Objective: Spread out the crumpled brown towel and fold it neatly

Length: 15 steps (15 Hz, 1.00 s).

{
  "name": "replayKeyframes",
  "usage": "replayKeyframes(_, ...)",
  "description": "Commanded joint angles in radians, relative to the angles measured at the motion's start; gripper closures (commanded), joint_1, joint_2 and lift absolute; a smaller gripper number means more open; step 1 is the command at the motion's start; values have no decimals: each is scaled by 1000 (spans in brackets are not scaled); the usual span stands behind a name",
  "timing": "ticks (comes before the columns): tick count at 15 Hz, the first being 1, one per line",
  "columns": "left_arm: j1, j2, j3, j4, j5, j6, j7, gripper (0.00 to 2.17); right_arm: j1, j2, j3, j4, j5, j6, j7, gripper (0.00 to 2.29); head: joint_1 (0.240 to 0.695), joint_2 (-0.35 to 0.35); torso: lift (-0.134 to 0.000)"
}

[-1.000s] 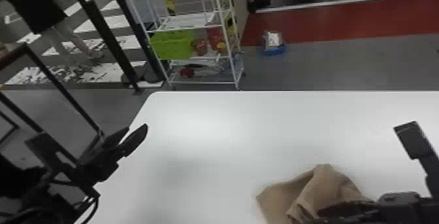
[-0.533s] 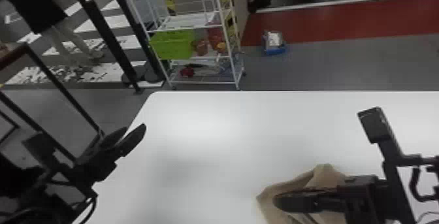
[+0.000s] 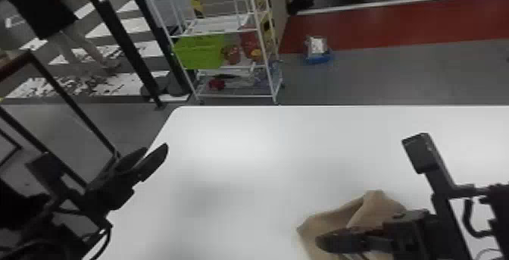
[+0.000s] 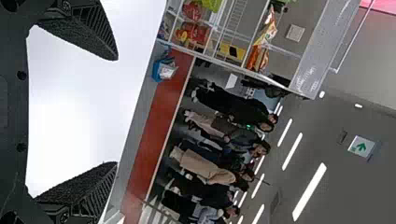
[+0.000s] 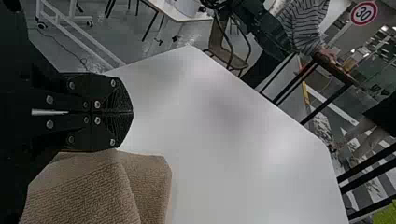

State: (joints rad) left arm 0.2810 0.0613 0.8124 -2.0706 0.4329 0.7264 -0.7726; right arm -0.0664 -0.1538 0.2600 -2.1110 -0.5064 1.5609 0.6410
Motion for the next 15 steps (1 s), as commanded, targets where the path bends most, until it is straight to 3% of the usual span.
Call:
replayKeyframes(1, 1, 0, 8, 0, 0, 0, -5, 87, -30, 39, 39, 48, 46, 11, -7, 1892, 695, 350, -122)
replayKeyframes(5, 1, 12, 8, 17, 1, -9, -5, 87, -62, 39, 119, 114, 114, 11, -21, 1892, 695, 350, -122)
replayKeyframes(8, 1, 12, 2, 21, 1, -21, -5, 87, -78, 16, 171, 131, 123, 11, -20, 1892, 695, 350, -122)
replayKeyframes(11, 0, 12, 8, 24, 0, -25, -7, 87, -58, -43, 185, 89, 85, 11, -17, 1892, 695, 350, -122)
replayKeyframes(15, 0, 12, 1, 24, 0, -21, -4, 87, 14, -178, 137, -49, 25, 11, -17, 1889, 695, 350, -122)
